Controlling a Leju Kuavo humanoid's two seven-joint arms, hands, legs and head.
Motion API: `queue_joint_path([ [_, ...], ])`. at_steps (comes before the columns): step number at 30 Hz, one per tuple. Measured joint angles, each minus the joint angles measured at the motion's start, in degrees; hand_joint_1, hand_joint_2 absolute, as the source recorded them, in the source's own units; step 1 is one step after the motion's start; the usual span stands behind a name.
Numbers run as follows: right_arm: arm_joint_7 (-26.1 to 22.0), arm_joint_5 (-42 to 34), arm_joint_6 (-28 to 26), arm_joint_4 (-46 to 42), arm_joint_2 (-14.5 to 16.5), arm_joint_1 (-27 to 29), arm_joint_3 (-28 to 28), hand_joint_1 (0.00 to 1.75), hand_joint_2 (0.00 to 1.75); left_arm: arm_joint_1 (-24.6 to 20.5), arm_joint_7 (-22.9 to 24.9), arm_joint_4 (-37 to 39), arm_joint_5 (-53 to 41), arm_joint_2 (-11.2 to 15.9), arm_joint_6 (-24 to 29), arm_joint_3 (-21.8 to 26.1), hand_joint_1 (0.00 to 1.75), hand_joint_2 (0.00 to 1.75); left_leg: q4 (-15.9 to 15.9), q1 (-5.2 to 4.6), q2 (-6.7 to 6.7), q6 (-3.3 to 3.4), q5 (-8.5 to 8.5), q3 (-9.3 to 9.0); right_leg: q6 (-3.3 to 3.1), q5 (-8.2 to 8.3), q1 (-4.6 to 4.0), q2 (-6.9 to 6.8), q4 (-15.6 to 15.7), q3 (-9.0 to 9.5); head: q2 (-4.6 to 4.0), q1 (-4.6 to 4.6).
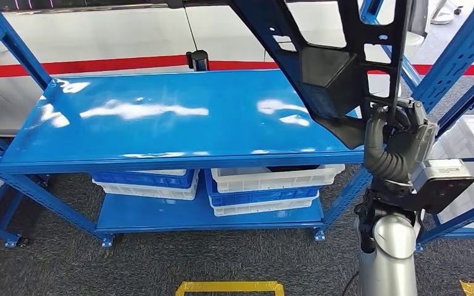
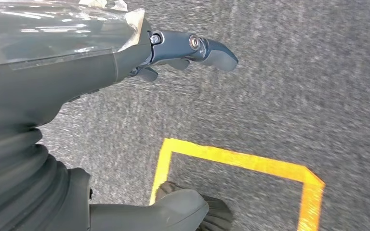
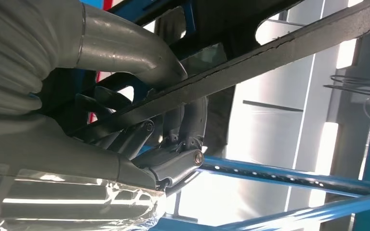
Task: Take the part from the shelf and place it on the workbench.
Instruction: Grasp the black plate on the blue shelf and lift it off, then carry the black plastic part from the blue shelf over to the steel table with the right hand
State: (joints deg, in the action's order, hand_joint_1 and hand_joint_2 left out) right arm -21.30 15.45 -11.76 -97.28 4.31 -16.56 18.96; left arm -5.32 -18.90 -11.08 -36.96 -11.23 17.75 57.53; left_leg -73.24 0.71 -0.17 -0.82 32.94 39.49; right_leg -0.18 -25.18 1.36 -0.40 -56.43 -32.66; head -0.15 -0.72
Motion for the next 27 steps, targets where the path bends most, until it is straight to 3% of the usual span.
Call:
queue_joint_path([
  [2, 0.0, -0.5, 0.3, 0.1, 0.0, 0.4, -0.3, 1.75, 1.75, 0.0, 0.3, 0.0, 0.0, 0.0, 0.3, 0.0, 0.0, 1.75, 6.5, 0.32, 0.01, -0.02, -2.91, -5.12, 0.49, 0.75, 0.12, 0.02, -0.2, -0.94, 0.0, -0.01],
  [4, -0.1, -0.8, 0.5, 0.1, 0.0, 0.6, -0.5, 1.75, 1.75, -0.1, 0.6, 0.0, 0.0, 0.0, 0.3, 0.0, 0.0, 1.75, 14.3, 0.25, -0.11, 0.33, -4.05, -10.29, 1.21, 1.42, 0.05, 0.03, -0.3, -1.54, 0.0, 0.03],
  [6, -0.2, -0.9, 0.6, 0.1, 0.0, 0.6, -0.6, 1.75, 1.75, -0.1, 0.7, 0.0, 0.0, 0.0, 0.3, 0.0, 0.0, 1.75, 17.0, -0.17, -0.25, 0.95, -3.89, -11.61, 2.12, 2.11, -0.07, 0.01, -0.2, -1.77, 0.0, 0.08],
  [8, -0.2, -0.9, 0.7, 0.1, 0.1, 0.7, -0.7, 1.75, 1.75, -0.1, 0.7, 0.0, 0.0, -0.1, 0.3, 0.0, 0.0, 1.75, 17.2, -0.41, -0.13, 2.05, -4.76, -10.93, 2.91, 2.44, -0.09, 0.02, -0.3, -2.13, 0.0, 0.1],
  [9, -0.2, -0.9, 0.7, 0.1, 0.1, 0.7, -0.7, 1.75, 1.75, -0.2, 0.8, 0.0, 0.0, -0.1, 0.3, 0.0, 0.0, 1.75, 17.3, -0.44, 0.0, 2.71, -5.36, -10.5, 2.95, 1.65, -0.09, 0.07, -1.1, -2.76, 0.0, 0.17],
  [11, -0.3, -0.9, 0.7, 0.1, 0.1, 0.8, -0.8, 1.75, 1.75, -0.2, 0.8, 0.0, 0.0, -0.1, 0.3, 0.0, 0.0, 1.75, 17.5, -0.44, 0.27, 3.76, -6.66, -9.21, 2.39, -2.44, -0.03, 0.17, -6.3, -5.09, 0.0, 0.38],
  [13, -0.3, -1.0, 0.7, 0.1, 0.1, 1.0, -0.9, 1.75, 1.75, -0.2, 0.8, 0.0, 0.0, 0.0, 0.3, 0.0, 0.0, 1.75, 17.4, -0.64, 0.32, 4.14, -7.86, -7.53, 2.17, -6.79, -0.1, 0.19, -14.3, -7.59, 0.0, 0.56],
  [14, -0.3, -1.0, 0.7, 0.1, 0.0, 1.1, -0.9, 1.75, 1.75, -0.2, 0.8, 0.0, 0.0, 0.0, 0.3, 0.0, 0.0, 1.75, 17.4, -0.75, 0.32, 4.18, -8.47, -6.68, 2.43, -7.64, -0.12, 0.19, -17.0, -7.93, 0.0, 0.56],
  [15, -0.3, -1.0, 0.7, 0.1, 0.0, 1.2, -0.9, 1.75, 1.75, -0.1, 0.8, 0.0, 0.0, -0.1, 0.3, 0.0, 0.0, 1.75, 17.3, -0.85, 0.32, 4.15, -9.05, -5.87, 2.85, -7.44, -0.17, 0.19, -17.7, -7.22, 0.0, 0.57],
  [16, -0.3, -1.0, 0.7, 0.1, 0.0, 1.3, -0.9, 1.75, 1.75, -0.1, 0.8, 0.0, 0.0, -0.1, 0.4, 0.0, 0.0, 1.75, 17.3, -0.94, 0.3, 4.09, -9.58, -5.14, 3.27, -6.47, -0.24, 0.19, -16.2, -5.38, 0.0, 0.57],
  [17, -0.3, -1.1, 0.8, 0.1, 0.0, 1.3, -0.9, 1.75, 1.75, -0.1, 1.0, 0.0, 0.0, -0.1, 0.4, 0.0, 0.0, 1.75, 17.2, -1.02, 0.27, 3.97, -10.06, -4.52, 3.49, -5.35, -0.29, 0.19, -12.7, -2.59, 0.0, 0.57],
  [19, -0.6, -1.7, 1.3, 0.1, 0.0, 1.4, -0.9, 1.75, 1.75, -0.1, 1.4, 0.0, -0.1, -0.2, 0.6, 0.0, 0.0, 1.75, 16.9, -1.28, 0.25, 3.56, -10.88, -3.57, 3.12, -4.59, -0.61, 0.2, -3.9, 3.57, 0.0, 0.52],
  [20, -0.8, -2.1, 1.7, 0.1, 0.0, 1.6, -0.9, 1.75, 1.75, -0.1, 1.7, 0.0, -0.2, -0.3, 0.7, 0.0, 0.0, 1.75, 16.8, -1.38, 0.26, 3.3, -11.32, -3.28, 2.76, -4.77, -0.79, 0.23, -0.9, 5.42, 0.0, 0.46],
  [22, -1.4, -2.9, 2.2, 0.0, -0.1, 2.3, -0.9, 1.75, 1.75, -0.1, 2.0, 0.0, -0.2, -0.4, 1.2, 0.0, 0.0, 1.75, 16.7, -1.37, 0.28, 2.69, -12.16, -2.98, 2.04, -4.92, -1.07, 0.28, 1.1, 5.98, 0.0, 0.36],
  [24, -2.1, -3.5, 2.4, 0.0, -0.3, 3.4, -0.9, 1.75, 1.75, 0.1, 2.1, 0.0, -0.3, -0.5, 1.7, 0.0, 0.0, 1.75, 16.2, -1.07, 0.14, 2.02, -11.73, -2.54, 1.09, -4.14, -0.53, 0.15, 1.2, 5.34, 0.0, 0.38],
  [25, -2.3, -3.6, 2.5, 0.0, -0.3, 3.9, -0.9, 1.75, 1.75, 0.2, 2.2, 0.0, -0.2, -0.5, 1.9, 0.0, 0.0, 1.75, 14.9, -0.91, 0.05, 1.64, -10.12, -2.02, 0.5, -3.6, -0.29, 0.06, 1.3, 5.1, 0.0, 0.32],
  [27, -2.7, -3.9, 2.6, 0.0, -0.4, 4.7, -0.9, 1.75, 1.75, 0.3, 2.2, 0.0, -0.2, -0.6, 2.3, 0.0, 0.0, 1.75, 9.2, -0.56, -0.04, 0.84, -4.55, -0.24, -0.2, -2.45, -0.16, -0.08, 1.3, 4.18, 0.0, 0.21],
])
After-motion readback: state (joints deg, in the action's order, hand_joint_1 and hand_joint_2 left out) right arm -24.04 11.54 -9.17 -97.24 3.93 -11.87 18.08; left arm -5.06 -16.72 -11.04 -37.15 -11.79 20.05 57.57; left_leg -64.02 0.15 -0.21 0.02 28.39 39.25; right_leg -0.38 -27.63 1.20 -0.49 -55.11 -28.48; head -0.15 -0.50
